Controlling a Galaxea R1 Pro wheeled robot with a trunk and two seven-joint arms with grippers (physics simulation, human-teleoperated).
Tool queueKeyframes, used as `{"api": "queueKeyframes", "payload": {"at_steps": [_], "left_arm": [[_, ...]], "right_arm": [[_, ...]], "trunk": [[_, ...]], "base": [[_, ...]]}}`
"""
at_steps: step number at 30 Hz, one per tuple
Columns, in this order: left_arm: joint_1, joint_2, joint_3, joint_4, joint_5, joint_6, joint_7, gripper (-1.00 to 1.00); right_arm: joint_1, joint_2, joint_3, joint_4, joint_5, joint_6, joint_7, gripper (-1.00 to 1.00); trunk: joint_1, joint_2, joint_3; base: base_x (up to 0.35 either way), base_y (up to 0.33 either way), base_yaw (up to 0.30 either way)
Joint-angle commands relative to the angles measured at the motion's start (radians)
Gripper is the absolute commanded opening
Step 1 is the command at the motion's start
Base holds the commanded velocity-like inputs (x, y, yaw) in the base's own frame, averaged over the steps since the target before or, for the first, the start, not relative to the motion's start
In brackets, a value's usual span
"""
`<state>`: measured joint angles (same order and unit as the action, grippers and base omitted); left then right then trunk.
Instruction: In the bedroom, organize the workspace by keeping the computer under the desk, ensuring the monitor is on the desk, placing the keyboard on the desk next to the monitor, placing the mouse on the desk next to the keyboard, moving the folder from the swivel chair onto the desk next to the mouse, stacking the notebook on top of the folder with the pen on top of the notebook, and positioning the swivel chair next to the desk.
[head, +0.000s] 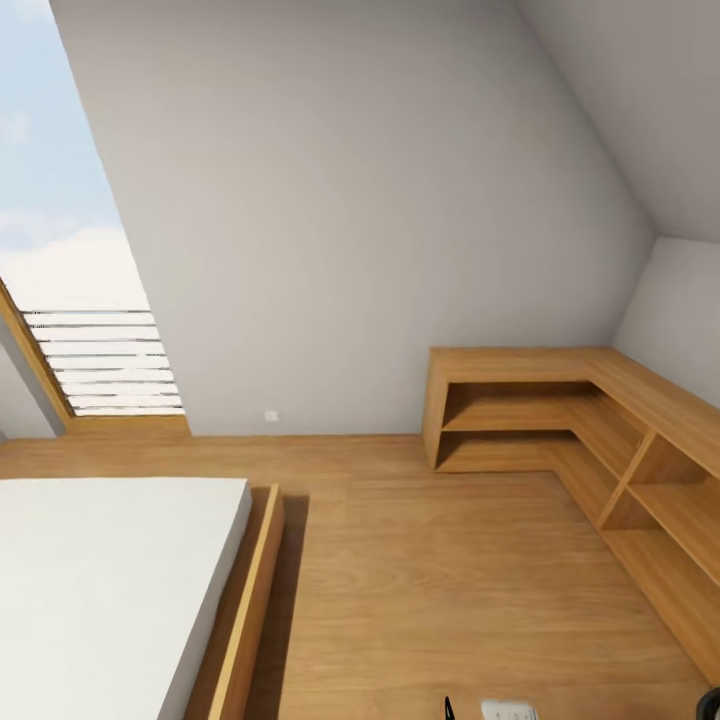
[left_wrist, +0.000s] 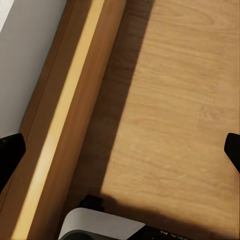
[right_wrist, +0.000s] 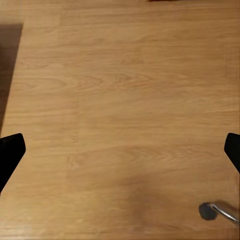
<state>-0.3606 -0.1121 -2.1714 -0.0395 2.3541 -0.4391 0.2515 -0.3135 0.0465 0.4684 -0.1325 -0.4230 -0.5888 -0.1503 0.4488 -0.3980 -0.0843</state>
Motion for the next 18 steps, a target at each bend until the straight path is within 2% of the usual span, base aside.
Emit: {"api": "queueKeyframes", "payload": {"at_steps": [1, 18], "left_arm": [[-0.001, 0.000, -0.008, -0.003, 0.002, -0.004, 0.009, 1.00], [-0.001, 0.000, -0.009, -0.003, 0.002, -0.004, 0.009, 1.00]], "right_arm": [[-0.001, 0.000, 0.009, 0.001, -0.005, -0.003, -0.006, 1.00], [-0.001, 0.001, 0.010, 0.001, -0.004, -0.003, -0.006, 1.00]], "trunk": [[0.001, -0.002, -0.002], [0.001, -0.002, -0.002]], "base": [[0.326, 0.000, 0.000], [0.326, 0.000, 0.000]]}}
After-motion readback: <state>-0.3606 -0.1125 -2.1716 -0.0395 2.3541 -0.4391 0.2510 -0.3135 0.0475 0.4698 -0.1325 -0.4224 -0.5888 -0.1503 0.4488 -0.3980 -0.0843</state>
